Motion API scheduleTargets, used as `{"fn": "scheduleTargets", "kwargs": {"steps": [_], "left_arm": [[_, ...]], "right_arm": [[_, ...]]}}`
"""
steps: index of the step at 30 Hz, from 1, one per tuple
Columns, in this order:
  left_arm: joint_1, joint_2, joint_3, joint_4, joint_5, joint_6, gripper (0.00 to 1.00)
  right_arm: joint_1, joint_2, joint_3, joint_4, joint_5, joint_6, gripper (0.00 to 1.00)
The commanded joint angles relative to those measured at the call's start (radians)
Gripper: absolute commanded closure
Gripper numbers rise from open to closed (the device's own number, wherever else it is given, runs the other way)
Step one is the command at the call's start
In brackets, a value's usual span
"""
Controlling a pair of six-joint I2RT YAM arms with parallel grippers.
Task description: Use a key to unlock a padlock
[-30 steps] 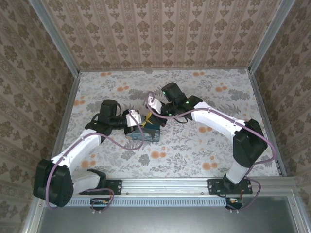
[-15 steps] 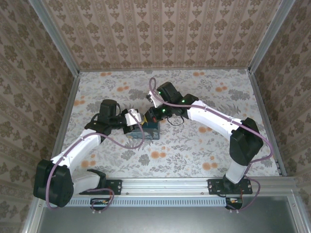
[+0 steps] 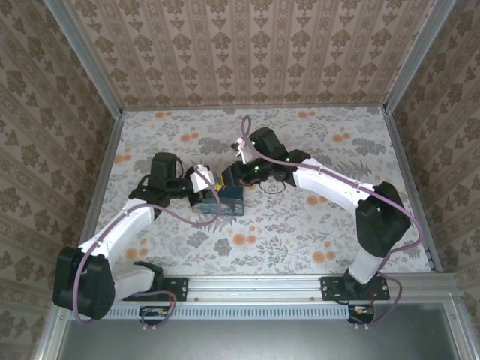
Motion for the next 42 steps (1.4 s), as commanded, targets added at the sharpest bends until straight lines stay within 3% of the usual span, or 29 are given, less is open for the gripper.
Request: {"fn": "scheduleTargets", "kwargs": {"steps": [1,7,11,15,26,36,42], "left_arm": [[0.004,-0.001,0.041,0.062,0.083,-0.017,1.00],[0.006,0.000,0.041,0.060,0.085,-0.007,1.00],[0.006,0.004,0.040,0.062,0.101,-0.010,1.00],[0.006,0.003,0.041,0.067,0.114,-0.022,1.00],[0.006,0.000,0.044,0.066,0.125,-0.035,1.00],[-0.002,-0.001,0.042,0.065,0.126,-0.032,1.00],[-0.006,-0.004,0.041,0.061,0.123,-0.029,1.00]], "right_arm": [[-0.047,-0.071,-0.001,-0.015,-0.073,-0.129,0.48],[-0.065,-0.178,-0.060,-0.101,0.018,-0.639,0.42],[-0.066,-0.201,-0.113,-0.051,0.014,-0.852,0.49],[-0.040,-0.193,-0.134,0.008,0.002,-1.024,0.49],[0.002,-0.085,-0.058,0.022,-0.043,-1.141,0.52],[0.025,-0.025,-0.011,0.025,-0.006,-1.122,0.56],[0.031,0.009,0.025,0.003,-0.011,-1.123,0.66]]}}
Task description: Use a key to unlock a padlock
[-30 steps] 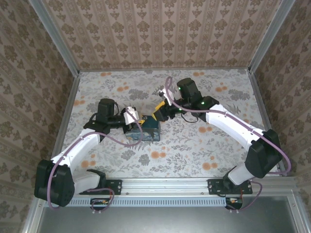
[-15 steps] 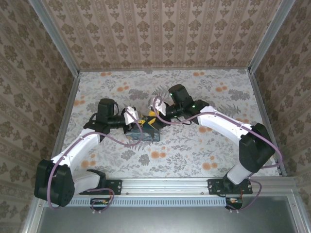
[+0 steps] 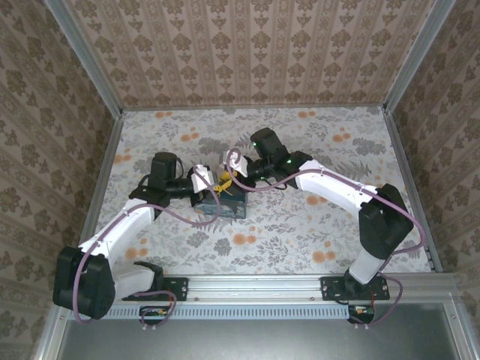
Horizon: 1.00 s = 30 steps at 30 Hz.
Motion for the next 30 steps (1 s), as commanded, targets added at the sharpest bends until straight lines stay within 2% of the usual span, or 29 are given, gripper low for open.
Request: {"fn": "scheduleTargets", "kwargs": {"steps": [1,7,12,16,18,22,26,30], "left_arm": [[-0.006,-0.006,0.040,0.047,0.048,-0.006,1.00],[-0.007,-0.008,0.040,0.049,0.048,-0.007,1.00],[-0.007,-0.014,0.038,0.051,0.040,-0.009,1.00],[-0.007,-0.014,0.037,0.066,0.028,-0.029,0.99],[-0.007,-0.021,0.045,0.073,0.021,-0.060,0.90],[0.000,-0.061,0.098,-0.065,0.021,-0.071,0.55],[0.020,-0.153,0.061,-0.104,-0.005,-0.105,0.46],[0.072,-0.234,0.009,-0.059,-0.011,-0.176,0.43]], "right_arm": [[0.009,0.024,0.040,-0.018,-0.008,-0.020,0.68],[0.018,0.027,0.051,-0.058,0.018,-0.049,0.79],[0.025,0.022,0.043,-0.054,0.031,-0.043,0.98],[0.023,0.015,0.023,-0.026,0.036,0.005,1.00],[0.018,0.010,0.000,0.018,0.032,0.061,1.00],[-0.003,-0.001,-0.073,0.179,-0.008,0.229,1.00],[-0.013,-0.001,-0.113,0.271,-0.035,0.352,1.00],[-0.034,-0.008,-0.141,0.341,-0.043,0.473,1.00]]}}
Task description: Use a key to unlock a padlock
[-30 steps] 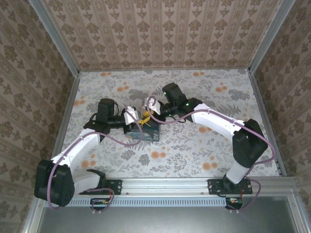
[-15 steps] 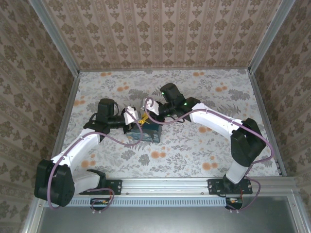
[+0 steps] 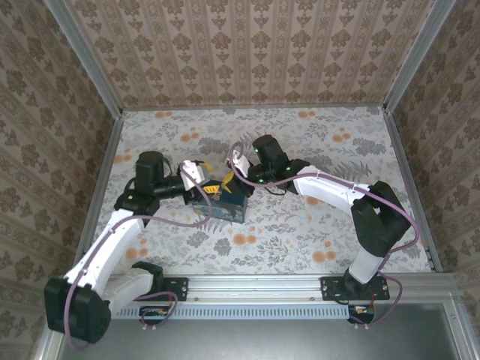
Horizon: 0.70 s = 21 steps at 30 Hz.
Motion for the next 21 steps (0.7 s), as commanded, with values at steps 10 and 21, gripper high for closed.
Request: {"fn": "scheduleTargets", "kwargs": {"steps": [10,21], "left_arm": [[0.050,-0.052,-0.097,0.087,-0.025,-0.153,0.47],[0.009,-0.026,-0.145,0.174,-0.087,-0.155,0.62]], "right_arm": [[-0.036,-0.058,-0.007,0.129,-0.032,0.367,1.00],[-0.058,-0.067,0.055,0.027,0.033,0.778,1.00]]}}
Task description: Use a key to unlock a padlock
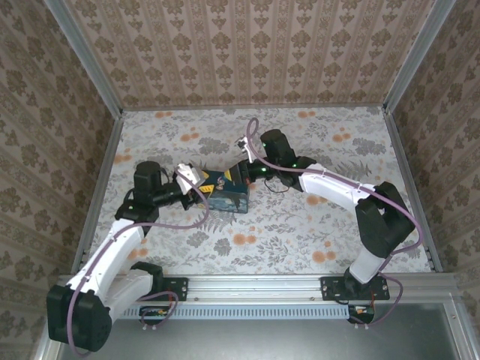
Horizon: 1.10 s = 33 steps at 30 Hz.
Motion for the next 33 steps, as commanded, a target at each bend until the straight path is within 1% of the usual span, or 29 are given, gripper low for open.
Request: {"fn": "scheduleTargets", "kwargs": {"steps": [1,7,10,14,18,20,23,30,32,33], "left_arm": [[-0.012,0.016,-0.009,0.053,-0.024,-0.004,0.64],[-0.035,0.059,-0.002,0.066,-0.048,0.019,0.72],[-0.046,0.071,-0.005,0.089,-0.055,0.015,0.73],[-0.060,0.093,-0.008,0.120,-0.077,0.007,0.73],[-0.069,0.110,-0.001,0.134,-0.129,0.016,0.73],[-0.072,0.116,0.006,0.139,-0.141,0.028,0.72],[-0.087,0.133,0.022,0.143,-0.163,0.070,0.67],[-0.142,0.169,0.039,0.217,-0.221,0.176,0.65],[-0.143,0.173,0.039,0.239,-0.238,0.196,0.64],[-0.176,0.175,0.040,0.246,-0.252,0.211,0.63]], "right_arm": [[-0.008,-0.043,0.063,-0.026,0.012,0.195,1.00],[-0.010,-0.053,0.083,-0.064,0.016,0.403,1.00],[-0.008,-0.066,0.094,-0.084,0.027,0.492,1.00],[-0.011,-0.063,0.112,-0.138,0.032,0.564,1.00],[-0.017,-0.062,0.096,-0.110,0.013,0.662,1.00],[-0.019,-0.068,0.087,-0.106,0.017,0.682,1.00],[-0.029,-0.066,0.085,-0.108,0.013,0.697,1.00],[-0.028,-0.052,0.080,-0.110,0.018,0.698,1.00],[-0.027,-0.052,0.080,-0.112,0.021,0.699,1.00],[-0.028,-0.052,0.078,-0.113,0.023,0.701,1.00]]}}
